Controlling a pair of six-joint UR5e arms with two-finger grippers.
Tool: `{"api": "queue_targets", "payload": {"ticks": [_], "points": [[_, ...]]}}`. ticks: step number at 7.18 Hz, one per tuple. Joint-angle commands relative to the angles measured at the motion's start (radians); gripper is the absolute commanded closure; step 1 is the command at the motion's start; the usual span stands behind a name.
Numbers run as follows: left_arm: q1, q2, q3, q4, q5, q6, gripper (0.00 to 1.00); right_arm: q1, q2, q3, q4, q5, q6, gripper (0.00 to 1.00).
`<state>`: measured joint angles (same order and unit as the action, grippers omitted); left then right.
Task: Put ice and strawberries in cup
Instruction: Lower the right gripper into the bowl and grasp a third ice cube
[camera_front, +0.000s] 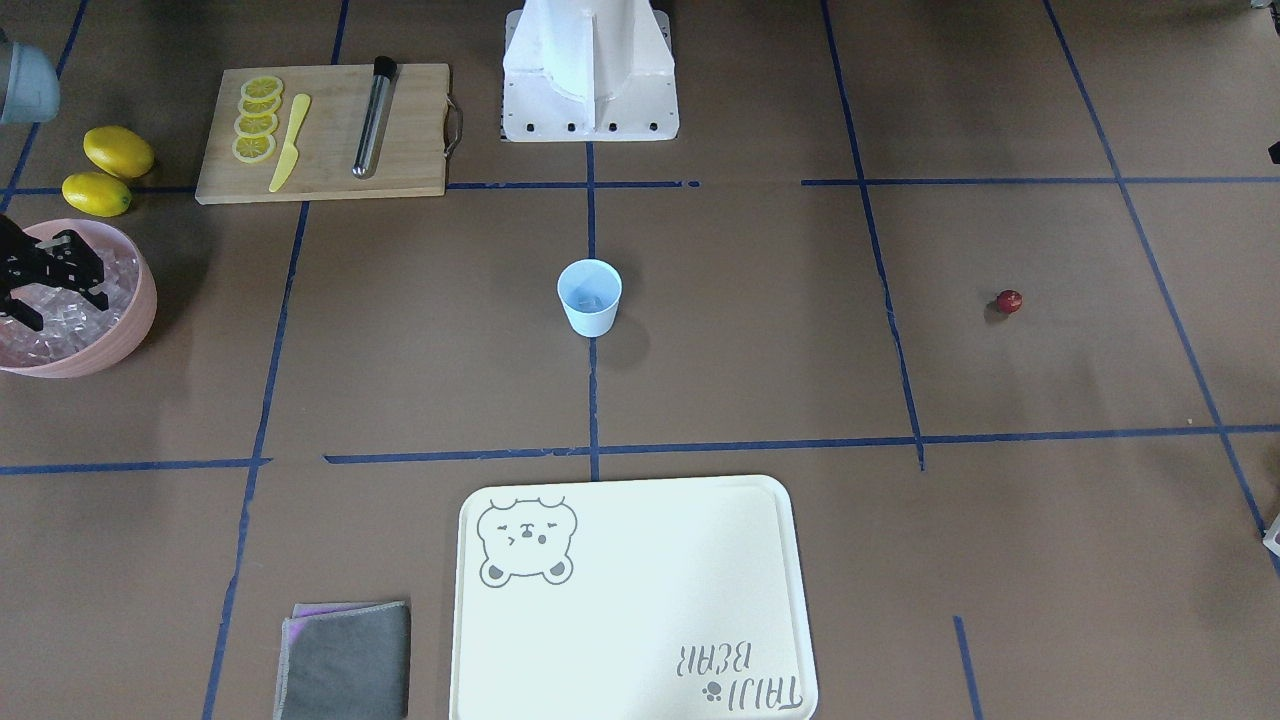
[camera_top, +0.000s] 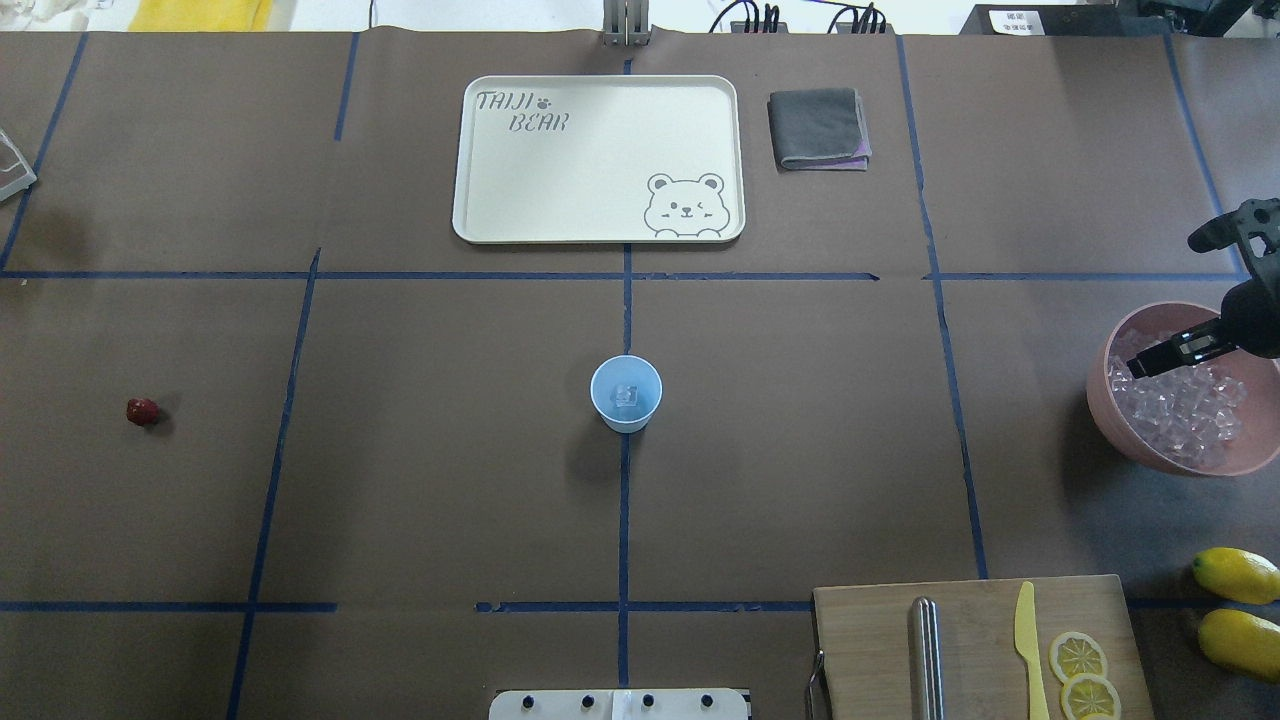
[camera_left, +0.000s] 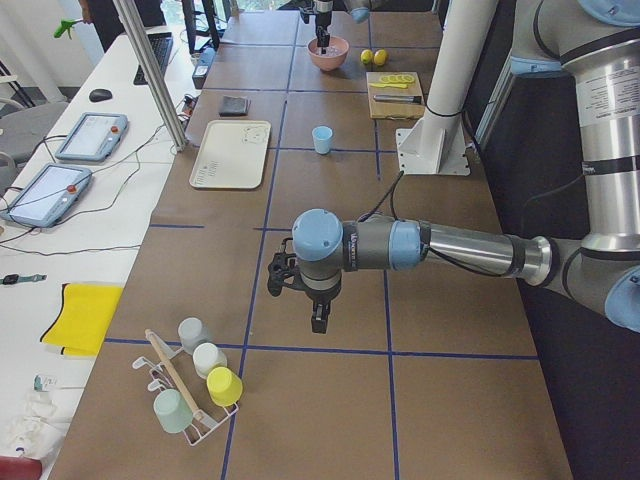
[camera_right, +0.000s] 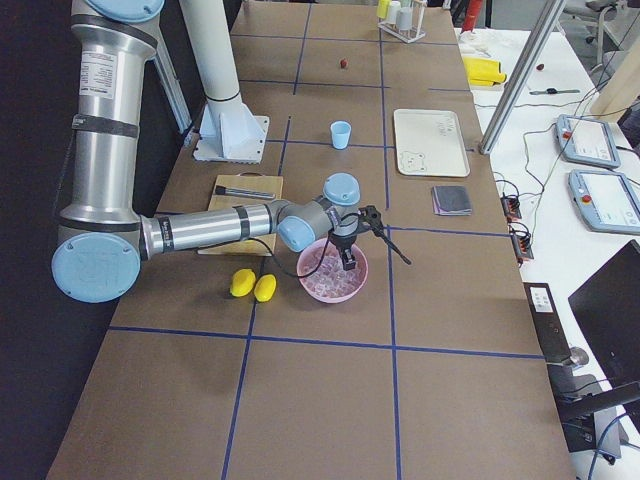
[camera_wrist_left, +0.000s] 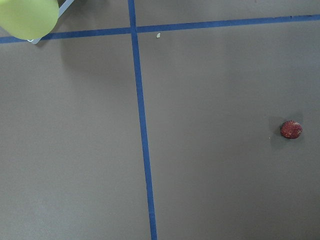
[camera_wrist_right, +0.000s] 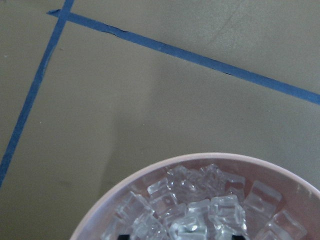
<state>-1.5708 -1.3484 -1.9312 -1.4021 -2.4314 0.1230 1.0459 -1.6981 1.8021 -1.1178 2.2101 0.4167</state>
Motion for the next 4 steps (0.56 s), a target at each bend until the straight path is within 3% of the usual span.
{"api": "queue_targets", "payload": {"ticks": [1, 3, 4], "points": [[0.0, 0.0, 0.0, 0.0, 0.0, 0.0, 0.0, -0.001, -0.014, -0.003, 0.0, -0.004, -0.001, 0.29], [0.0, 0.0, -0.002, 0.0, 0.0, 0.001, 0.0, -0.007, -0.012, -0.003, -0.004, -0.024, 0.001, 0.39], [0.0, 0.0, -0.002, 0.0, 0.0, 0.001, 0.0, -0.009, -0.012, -0.003, -0.004, -0.03, 0.001, 0.59]]}}
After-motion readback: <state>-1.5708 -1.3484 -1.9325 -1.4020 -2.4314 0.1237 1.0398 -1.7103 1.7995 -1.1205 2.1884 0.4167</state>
